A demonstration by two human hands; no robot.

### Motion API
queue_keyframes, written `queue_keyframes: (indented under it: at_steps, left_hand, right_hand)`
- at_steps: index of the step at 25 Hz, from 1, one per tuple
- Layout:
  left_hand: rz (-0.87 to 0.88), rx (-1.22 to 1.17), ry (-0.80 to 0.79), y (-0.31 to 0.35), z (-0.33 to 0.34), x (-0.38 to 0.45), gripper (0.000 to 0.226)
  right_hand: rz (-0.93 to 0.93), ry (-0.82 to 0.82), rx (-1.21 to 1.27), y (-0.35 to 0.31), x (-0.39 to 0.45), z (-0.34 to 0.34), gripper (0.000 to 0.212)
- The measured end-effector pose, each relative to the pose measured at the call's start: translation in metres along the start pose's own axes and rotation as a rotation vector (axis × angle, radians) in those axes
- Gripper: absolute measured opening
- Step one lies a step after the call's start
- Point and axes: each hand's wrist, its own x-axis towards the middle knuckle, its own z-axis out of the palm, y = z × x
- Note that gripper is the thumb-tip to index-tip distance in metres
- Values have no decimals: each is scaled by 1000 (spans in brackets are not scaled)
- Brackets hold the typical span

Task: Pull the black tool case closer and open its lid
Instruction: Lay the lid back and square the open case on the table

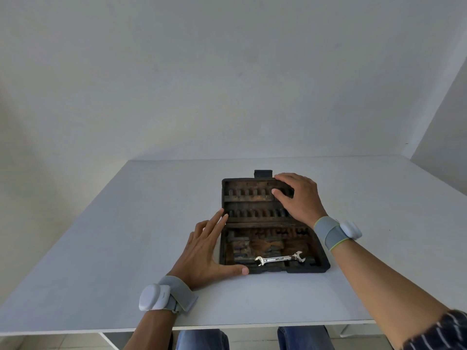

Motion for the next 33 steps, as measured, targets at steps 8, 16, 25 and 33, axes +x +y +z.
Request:
queue_keyframes:
  at_steps: [8,16,25,33]
  left_hand:
    - [-27,41,-27,-2,1,1,132]
    - [-36,71,-29,-3,2,2,131]
    - [-35,83,-35,-1,2,1,129]
    - [-35,62,-46,-2,3,3,129]
  right_hand:
    - [75,-138,-35,8,5,17,48]
    - [126,-211,-34,14,7,31,47]
    - [136,-208,-27,15,-10,16,56]
    - [164,-480,4,31,-108,-38,122]
